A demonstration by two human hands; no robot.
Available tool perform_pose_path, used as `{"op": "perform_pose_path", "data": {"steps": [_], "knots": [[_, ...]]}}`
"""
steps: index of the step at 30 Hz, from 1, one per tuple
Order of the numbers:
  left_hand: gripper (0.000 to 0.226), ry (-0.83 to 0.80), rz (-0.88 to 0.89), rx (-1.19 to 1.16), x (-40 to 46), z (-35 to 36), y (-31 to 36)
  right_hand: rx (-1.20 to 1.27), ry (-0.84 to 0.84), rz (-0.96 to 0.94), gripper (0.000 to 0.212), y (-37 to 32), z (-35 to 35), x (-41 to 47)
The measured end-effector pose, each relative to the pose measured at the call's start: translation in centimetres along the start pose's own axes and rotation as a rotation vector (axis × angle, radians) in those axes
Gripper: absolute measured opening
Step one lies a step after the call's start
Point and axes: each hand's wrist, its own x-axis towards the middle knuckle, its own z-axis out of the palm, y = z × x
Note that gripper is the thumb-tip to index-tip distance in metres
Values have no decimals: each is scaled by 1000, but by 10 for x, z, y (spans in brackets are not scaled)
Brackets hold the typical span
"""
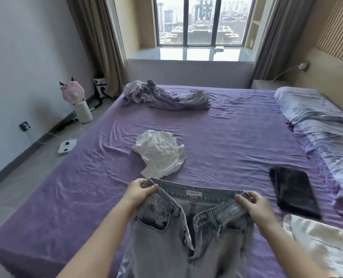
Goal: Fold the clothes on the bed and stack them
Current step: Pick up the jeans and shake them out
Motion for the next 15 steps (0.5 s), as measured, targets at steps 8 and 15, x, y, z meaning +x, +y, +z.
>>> {"op": "perform_pose_path", "data": {"steps": [8, 15], "knots": [[11, -69, -117, 82, 130, 29, -70, -175, 87, 152, 9, 83, 56, 81], [27, -64, -116, 210, 215, 65, -110, -178, 206, 259, 11, 117, 96, 128]]}}
